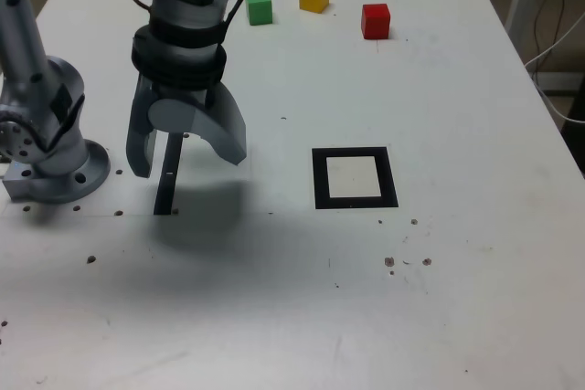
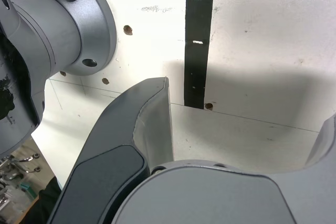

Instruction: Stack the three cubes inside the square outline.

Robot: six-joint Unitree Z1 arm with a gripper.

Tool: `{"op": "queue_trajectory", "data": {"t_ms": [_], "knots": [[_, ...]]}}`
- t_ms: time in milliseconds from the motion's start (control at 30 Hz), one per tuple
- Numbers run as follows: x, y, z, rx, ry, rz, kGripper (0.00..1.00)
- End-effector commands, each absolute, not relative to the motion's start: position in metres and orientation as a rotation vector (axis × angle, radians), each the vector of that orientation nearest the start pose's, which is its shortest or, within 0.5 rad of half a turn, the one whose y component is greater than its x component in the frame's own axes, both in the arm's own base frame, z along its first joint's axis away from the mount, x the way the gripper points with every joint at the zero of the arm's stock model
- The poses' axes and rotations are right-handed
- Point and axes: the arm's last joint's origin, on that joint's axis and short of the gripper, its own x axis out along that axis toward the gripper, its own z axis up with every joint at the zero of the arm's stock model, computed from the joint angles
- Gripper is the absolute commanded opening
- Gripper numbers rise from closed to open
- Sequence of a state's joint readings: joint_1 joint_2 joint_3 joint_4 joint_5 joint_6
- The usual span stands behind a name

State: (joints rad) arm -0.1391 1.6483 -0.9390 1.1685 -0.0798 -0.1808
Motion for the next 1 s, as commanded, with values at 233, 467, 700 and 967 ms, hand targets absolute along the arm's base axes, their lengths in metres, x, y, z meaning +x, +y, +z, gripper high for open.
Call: {"op": "queue_trajectory", "data": {"t_ms": [233, 467, 700, 967], "knots": [[0.194, -0.03, 0.24, -0.067, 1.904, 0.031, 1.0], [0.193, -0.03, 0.241, -0.069, 1.894, 0.026, 1.0], [0.196, -0.029, 0.249, -0.04, 1.887, -0.036, 1.0], [0.217, -0.008, 0.273, -0.027, 1.824, -0.02, 1.0]]}}
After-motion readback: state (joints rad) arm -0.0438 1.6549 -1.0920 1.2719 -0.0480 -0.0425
